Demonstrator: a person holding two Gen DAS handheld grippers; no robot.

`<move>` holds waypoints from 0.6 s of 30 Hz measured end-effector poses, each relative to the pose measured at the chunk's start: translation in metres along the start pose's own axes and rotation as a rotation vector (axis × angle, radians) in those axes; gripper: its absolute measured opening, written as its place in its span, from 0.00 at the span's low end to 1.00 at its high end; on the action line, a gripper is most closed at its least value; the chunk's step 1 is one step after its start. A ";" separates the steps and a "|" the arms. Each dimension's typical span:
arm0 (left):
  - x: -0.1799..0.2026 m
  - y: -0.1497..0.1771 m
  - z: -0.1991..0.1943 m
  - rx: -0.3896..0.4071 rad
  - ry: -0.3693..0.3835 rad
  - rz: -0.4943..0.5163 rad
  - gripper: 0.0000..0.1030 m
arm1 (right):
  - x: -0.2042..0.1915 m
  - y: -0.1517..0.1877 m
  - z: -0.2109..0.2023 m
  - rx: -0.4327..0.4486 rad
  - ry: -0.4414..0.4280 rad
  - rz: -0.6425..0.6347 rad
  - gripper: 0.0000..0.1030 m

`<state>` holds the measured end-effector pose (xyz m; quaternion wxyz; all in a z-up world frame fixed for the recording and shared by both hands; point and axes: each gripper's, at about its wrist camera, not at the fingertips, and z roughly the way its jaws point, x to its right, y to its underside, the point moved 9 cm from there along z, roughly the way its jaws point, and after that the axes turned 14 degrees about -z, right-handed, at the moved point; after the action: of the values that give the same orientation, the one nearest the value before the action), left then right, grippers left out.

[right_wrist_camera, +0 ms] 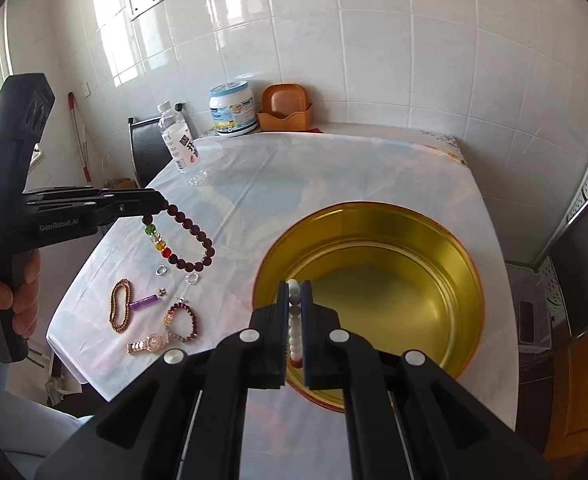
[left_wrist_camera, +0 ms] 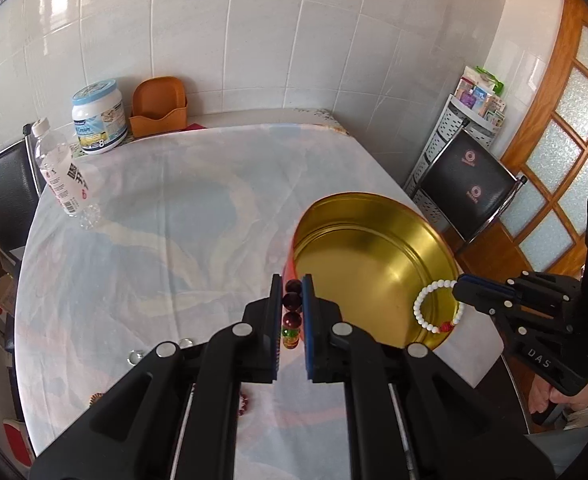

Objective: Organize jewelry
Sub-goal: 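Carry both bracelets over the gold tin with both tools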

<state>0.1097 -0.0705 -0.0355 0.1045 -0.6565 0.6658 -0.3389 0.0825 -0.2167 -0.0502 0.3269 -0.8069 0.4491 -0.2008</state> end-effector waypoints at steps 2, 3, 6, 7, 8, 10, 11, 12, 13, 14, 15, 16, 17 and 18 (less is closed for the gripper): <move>0.019 0.003 0.003 -0.002 0.007 0.018 0.09 | 0.015 0.009 -0.011 0.006 0.016 0.018 0.06; 0.027 0.005 0.005 -0.008 0.012 0.026 0.09 | 0.021 0.012 -0.015 0.008 0.020 0.028 0.06; 0.047 0.009 0.011 -0.030 0.024 0.060 0.09 | 0.036 0.019 -0.019 0.010 0.026 0.053 0.06; 0.053 0.009 0.013 -0.036 0.027 0.074 0.09 | 0.040 0.021 -0.017 0.009 0.026 0.062 0.06; 0.055 0.007 0.017 -0.042 0.031 0.085 0.09 | 0.044 0.021 -0.016 0.009 0.027 0.068 0.06; 0.062 0.003 0.027 -0.055 0.043 0.107 0.09 | 0.050 0.022 -0.010 0.009 0.030 0.079 0.06; 0.066 0.001 0.033 -0.064 0.055 0.122 0.09 | 0.053 0.021 -0.005 0.009 0.034 0.083 0.06; 0.071 0.000 0.041 -0.080 0.064 0.139 0.09 | 0.056 0.021 0.000 0.003 0.040 0.088 0.06; 0.073 -0.002 0.051 -0.100 0.057 0.149 0.09 | 0.060 0.021 0.007 -0.016 0.042 0.101 0.06; 0.075 -0.005 0.060 -0.115 0.056 0.157 0.09 | 0.063 0.022 0.012 -0.030 0.031 0.111 0.06; 0.079 -0.006 0.069 -0.128 0.070 0.169 0.09 | 0.065 0.022 0.018 -0.040 0.027 0.106 0.06; 0.083 -0.006 0.078 -0.142 0.083 0.186 0.09 | 0.069 0.022 0.026 -0.056 0.038 0.094 0.06; 0.086 -0.004 0.091 -0.163 0.088 0.201 0.09 | 0.073 0.023 0.034 -0.074 0.045 0.092 0.06; 0.088 -0.003 0.104 -0.190 0.087 0.209 0.09 | 0.078 0.024 0.043 -0.093 0.043 0.103 0.06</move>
<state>0.1622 -0.1856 -0.0847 0.0478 -0.5750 0.7636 -0.2900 0.1348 -0.2778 -0.0951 0.2894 -0.7924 0.5060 -0.1800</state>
